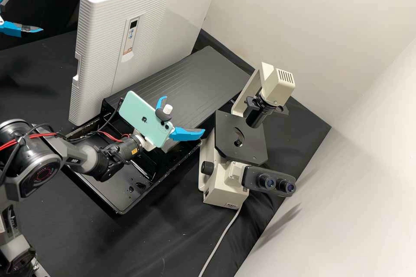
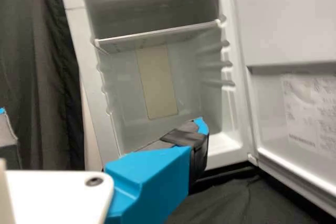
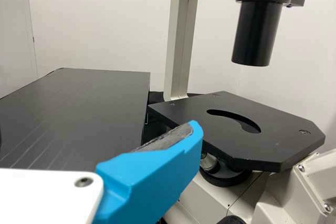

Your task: Open the incubator door

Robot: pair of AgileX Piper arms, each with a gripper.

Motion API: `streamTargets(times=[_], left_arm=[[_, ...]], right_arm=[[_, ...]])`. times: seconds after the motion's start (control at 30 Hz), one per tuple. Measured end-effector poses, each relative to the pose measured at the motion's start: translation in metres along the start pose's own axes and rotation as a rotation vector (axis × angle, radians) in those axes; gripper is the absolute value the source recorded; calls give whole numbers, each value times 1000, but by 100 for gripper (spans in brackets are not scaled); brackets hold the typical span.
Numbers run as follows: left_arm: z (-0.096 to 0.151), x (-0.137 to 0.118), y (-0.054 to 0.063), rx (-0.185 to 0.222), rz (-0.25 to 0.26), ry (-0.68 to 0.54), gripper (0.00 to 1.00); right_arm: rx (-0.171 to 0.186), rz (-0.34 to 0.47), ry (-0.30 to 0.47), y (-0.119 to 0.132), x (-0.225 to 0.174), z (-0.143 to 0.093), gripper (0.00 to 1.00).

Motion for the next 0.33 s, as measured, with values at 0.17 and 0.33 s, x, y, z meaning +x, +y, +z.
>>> streamTargets(times=[0.17,0.33], left_arm=[[-5,11,-5,-43,19,105,100],[-7,17,-14,-78,-2,146,100]], right_arm=[[0,0,0,0,0,0,100],[0,0,0,0,0,0,100]])
